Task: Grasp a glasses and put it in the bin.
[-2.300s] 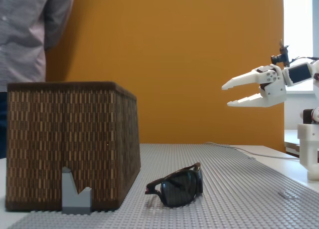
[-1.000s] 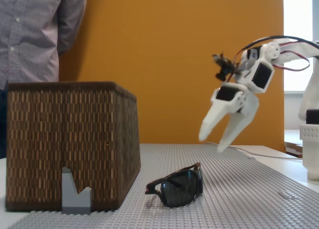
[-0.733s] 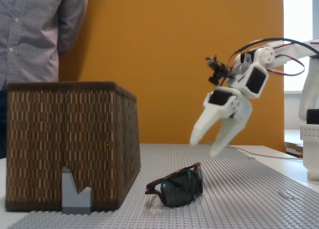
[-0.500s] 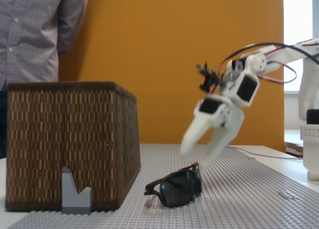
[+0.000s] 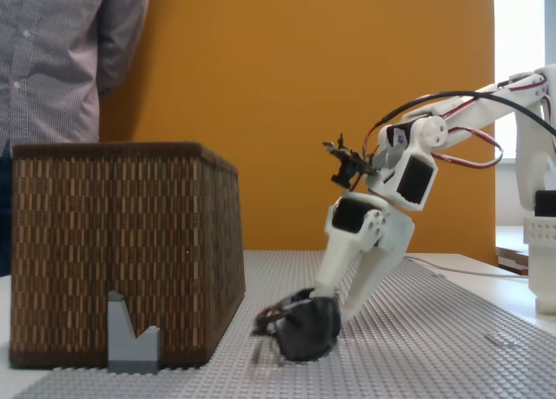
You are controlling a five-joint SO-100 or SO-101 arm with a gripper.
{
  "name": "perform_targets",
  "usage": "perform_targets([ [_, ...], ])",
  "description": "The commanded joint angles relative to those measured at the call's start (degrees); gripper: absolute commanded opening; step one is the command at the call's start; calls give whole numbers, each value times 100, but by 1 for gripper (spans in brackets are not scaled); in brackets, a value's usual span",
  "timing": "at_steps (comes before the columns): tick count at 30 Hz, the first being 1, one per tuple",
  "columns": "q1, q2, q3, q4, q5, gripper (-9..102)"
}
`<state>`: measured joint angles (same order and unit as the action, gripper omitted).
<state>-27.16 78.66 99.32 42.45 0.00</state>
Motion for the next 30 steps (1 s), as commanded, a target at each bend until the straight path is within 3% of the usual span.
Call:
perform_targets([
  [1, -79, 44, -185, -18, 0, 4],
  [9, -18, 141, -193, 18, 35, -1],
  [16, 132, 1292, -246, 360, -149, -1],
  [24, 475, 2320, -1749, 1591, -492, -1],
  [30, 817, 2725, -2654, 1890, -642, -1],
])
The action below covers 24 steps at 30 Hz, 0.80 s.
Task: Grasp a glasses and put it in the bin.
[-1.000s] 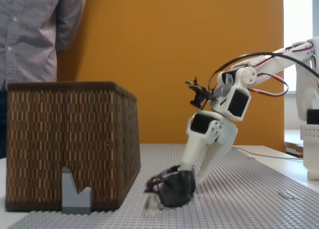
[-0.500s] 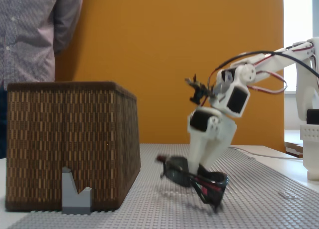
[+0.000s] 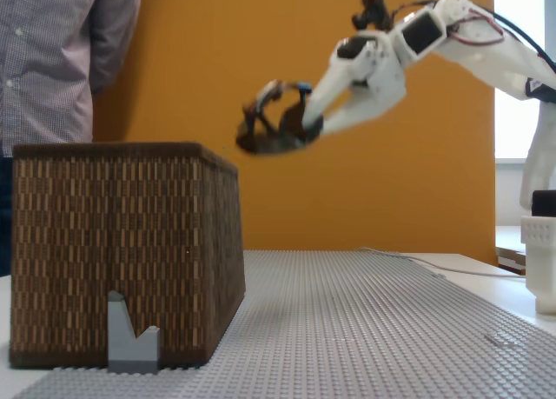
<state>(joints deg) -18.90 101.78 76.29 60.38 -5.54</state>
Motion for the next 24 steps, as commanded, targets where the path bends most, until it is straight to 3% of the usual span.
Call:
perform_targets([
  [1, 35, 483, -439, 97, -105, -1],
  [13, 870, -1178, -2039, -62, 185, -1],
  [21, 932, -2426, -2848, 26, 598, 0],
  [24, 940, -2593, -3032, 105, 598, 14],
])
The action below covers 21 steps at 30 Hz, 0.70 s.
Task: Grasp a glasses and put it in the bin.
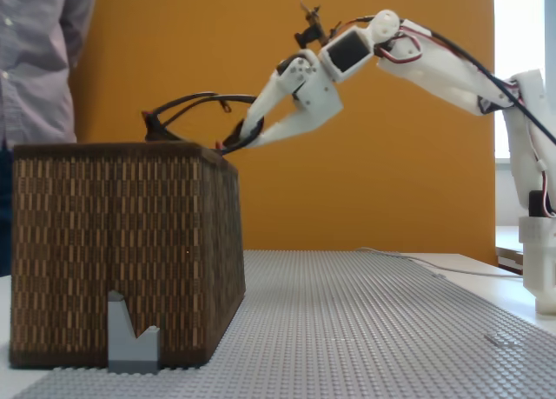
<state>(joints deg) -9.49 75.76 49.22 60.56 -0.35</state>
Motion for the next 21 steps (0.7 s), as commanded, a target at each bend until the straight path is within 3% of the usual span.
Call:
perform_targets([
  [1, 0, 0, -360, 105, 70, 20],
  [13, 105, -527, -1468, 694, 44, 27],
  [21, 0, -264, -3867, 2294, -193, 26],
])
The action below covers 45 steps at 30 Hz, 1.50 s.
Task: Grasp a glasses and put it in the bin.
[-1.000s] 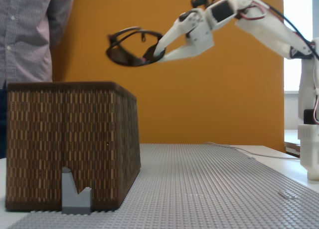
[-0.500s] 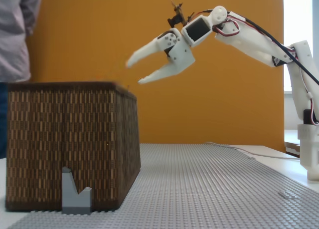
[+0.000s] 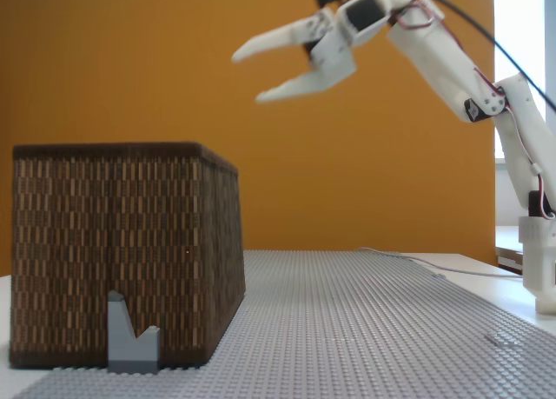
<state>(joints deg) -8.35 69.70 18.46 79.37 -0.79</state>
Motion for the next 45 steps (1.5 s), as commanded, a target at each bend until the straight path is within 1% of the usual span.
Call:
perform_targets([
  [1, -167, 396, -1573, 809, -325, 25],
  [3, -176, 677, -2531, 1336, -448, 25],
  [10, 167, 1986, -2531, 2013, -501, 24],
  [21, 202, 4017, -2531, 2373, -1195, 20],
  [22, 272, 4184, -2531, 2399, -1222, 20],
  [24, 721, 4518, -2531, 2452, -1318, 21],
  [26, 756, 4790, -2206, 2391, -1450, 21],
  [28, 782, 5203, -1336, 2013, -1538, 21],
  [29, 791, 5590, -545, 1696, -1547, 21],
  [30, 809, 6117, 492, 1248, -1547, 21],
  [31, 835, 6785, 1775, 606, -1556, 21],
  [33, 853, 7857, 3814, -492, -1600, 21],
  [34, 853, 8139, 4377, -747, -1600, 21],
  [41, 993, 9536, 7770, -2408, -1424, 21],
  [43, 993, 9554, 7998, -2610, -1441, 21],
  [45, 958, 9580, 8139, -2628, -1178, 21],
])
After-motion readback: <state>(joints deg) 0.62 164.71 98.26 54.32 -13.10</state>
